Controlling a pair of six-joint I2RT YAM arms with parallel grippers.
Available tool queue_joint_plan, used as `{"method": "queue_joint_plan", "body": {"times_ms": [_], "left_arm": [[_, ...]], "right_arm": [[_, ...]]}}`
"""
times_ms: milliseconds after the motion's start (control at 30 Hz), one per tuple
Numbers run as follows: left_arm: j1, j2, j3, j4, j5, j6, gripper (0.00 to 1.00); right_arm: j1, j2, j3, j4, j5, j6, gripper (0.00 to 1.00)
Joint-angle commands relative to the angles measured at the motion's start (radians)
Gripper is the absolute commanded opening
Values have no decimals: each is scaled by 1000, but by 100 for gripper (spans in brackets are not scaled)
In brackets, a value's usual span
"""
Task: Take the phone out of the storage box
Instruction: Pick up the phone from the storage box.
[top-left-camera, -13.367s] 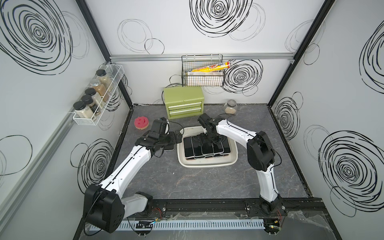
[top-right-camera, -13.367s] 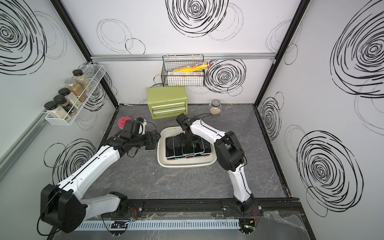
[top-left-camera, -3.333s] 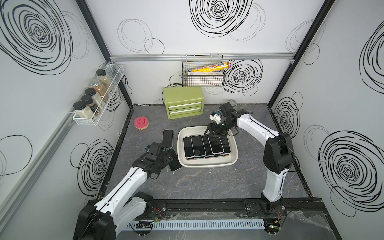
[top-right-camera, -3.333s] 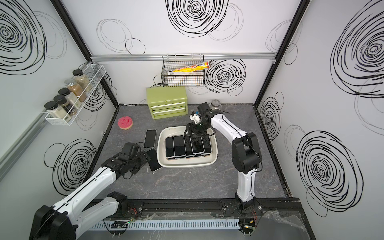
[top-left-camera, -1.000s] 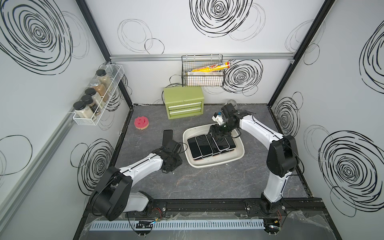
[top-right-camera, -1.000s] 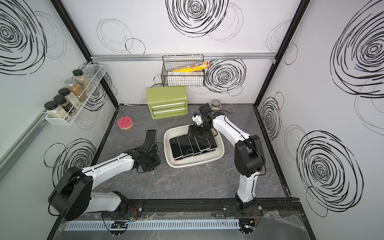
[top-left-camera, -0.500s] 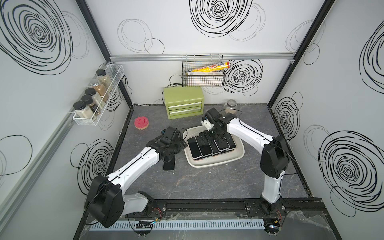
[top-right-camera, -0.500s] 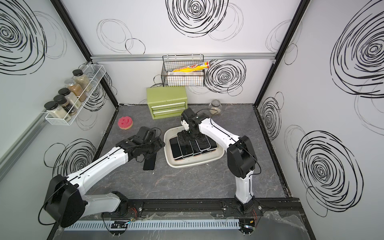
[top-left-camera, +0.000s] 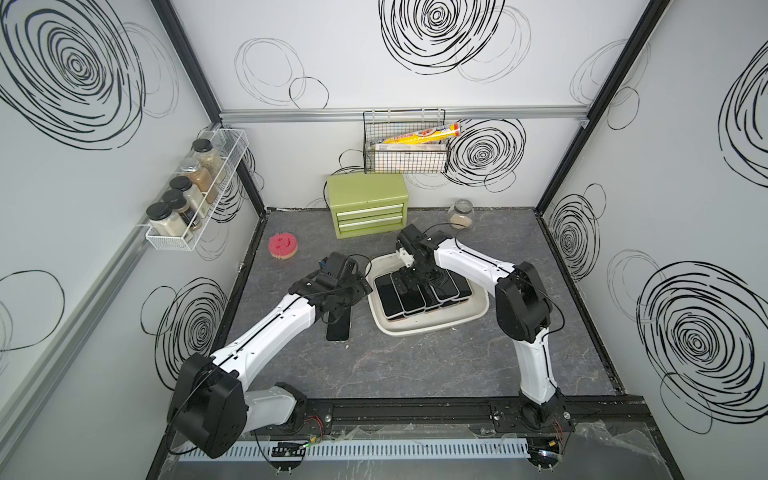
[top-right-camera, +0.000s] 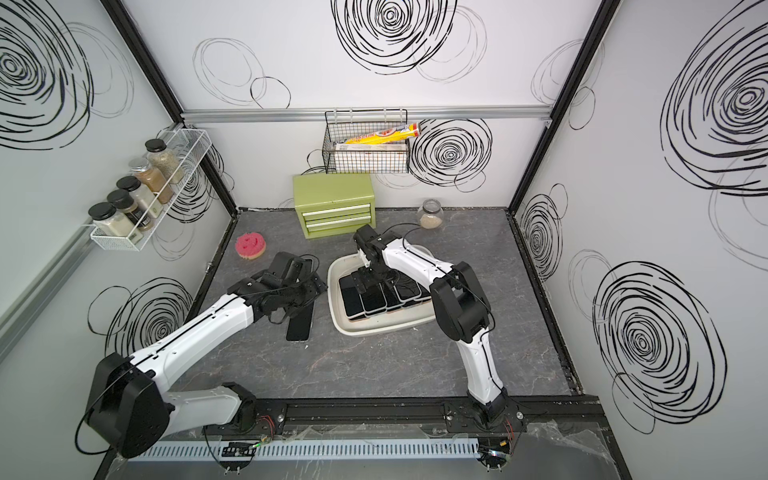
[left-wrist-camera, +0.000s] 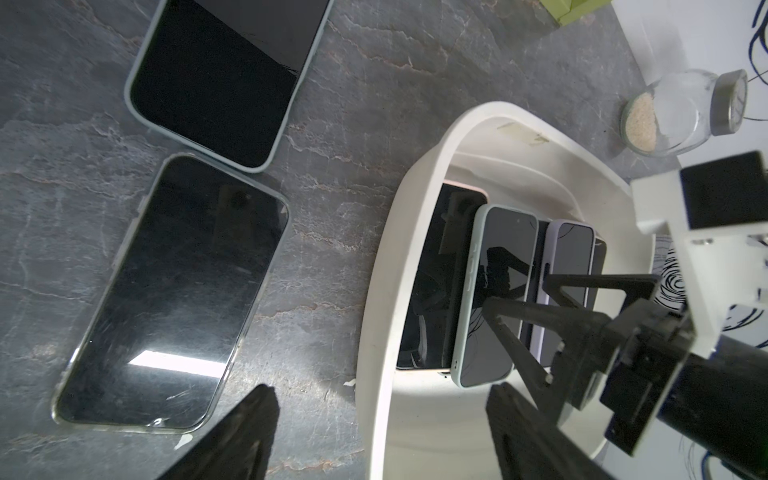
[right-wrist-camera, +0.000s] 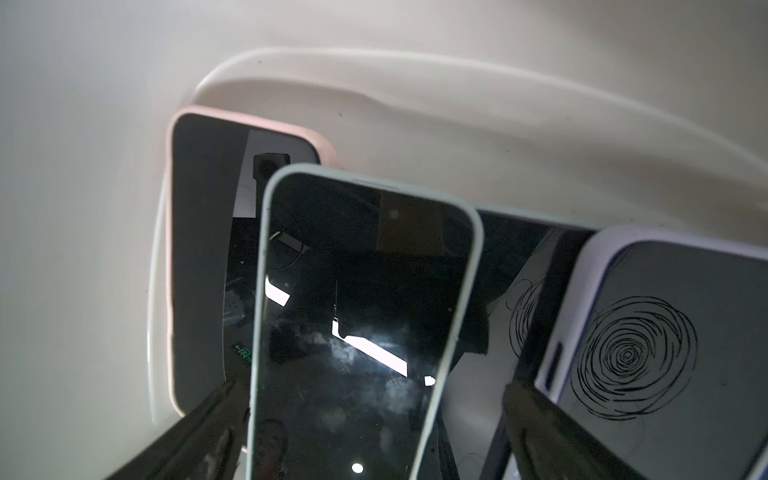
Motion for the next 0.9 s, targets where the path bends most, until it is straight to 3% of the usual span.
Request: {"method": "queue_joint_plan", "body": {"times_ms": [0,867], "left_arm": [[11,-26,-18,13,11,21,86],[66,-71,-88,35,43,24,86]], "right_arm": [[10,11,32,8,-1,7,100],[34,109,41,-12,47,-15,100]]}}
